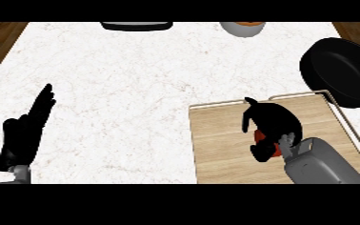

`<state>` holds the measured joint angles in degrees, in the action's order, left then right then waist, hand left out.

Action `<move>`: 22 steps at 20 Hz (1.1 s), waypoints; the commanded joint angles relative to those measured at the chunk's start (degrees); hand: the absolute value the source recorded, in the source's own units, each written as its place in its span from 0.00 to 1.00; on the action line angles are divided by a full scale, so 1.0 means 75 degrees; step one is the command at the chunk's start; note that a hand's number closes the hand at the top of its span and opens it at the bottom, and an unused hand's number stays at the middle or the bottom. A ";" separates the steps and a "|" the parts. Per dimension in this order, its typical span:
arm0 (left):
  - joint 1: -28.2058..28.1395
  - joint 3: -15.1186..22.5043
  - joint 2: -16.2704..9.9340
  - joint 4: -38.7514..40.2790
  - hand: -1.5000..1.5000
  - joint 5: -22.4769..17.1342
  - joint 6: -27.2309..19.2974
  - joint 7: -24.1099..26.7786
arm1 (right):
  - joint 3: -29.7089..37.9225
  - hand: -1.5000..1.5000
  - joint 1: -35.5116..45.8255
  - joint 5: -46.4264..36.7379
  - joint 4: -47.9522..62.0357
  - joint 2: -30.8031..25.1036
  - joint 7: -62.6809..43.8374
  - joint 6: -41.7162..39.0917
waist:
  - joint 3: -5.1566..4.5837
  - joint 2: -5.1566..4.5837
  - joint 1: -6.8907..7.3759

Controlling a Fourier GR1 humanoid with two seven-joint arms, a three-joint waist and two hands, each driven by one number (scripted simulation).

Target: Pick the bell pepper from the tray and place it in the pot

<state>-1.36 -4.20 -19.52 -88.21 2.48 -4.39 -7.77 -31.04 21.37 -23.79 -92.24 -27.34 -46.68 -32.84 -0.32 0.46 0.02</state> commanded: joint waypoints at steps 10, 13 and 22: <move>-0.0349 -0.0335 0.0226 -0.0436 0.50 0.0258 0.0238 0.0056 | 0.1057 1.00 -0.0270 -0.0785 -0.0294 0.0765 0.0042 -0.0416 | 0.0043 -0.0053 0.0024; -0.0070 -0.0173 0.0289 -0.0256 0.50 0.0474 0.0075 -0.0066 | 0.1634 1.00 0.0383 -0.1064 0.0558 0.0924 0.0415 0.0535 | 0.0046 -0.0067 0.0051; -0.0052 -0.0176 0.0369 -0.0189 0.50 0.0435 0.0176 -0.0214 | 0.1869 1.00 0.1719 -0.2654 -0.0341 0.0396 -0.0318 0.1221 | 0.0037 -0.0013 -0.0051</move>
<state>-2.13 -5.91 -17.10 -89.39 5.25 -2.84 -7.93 -17.24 31.32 -39.18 -89.41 -22.78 -45.53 -25.06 -0.01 0.12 0.20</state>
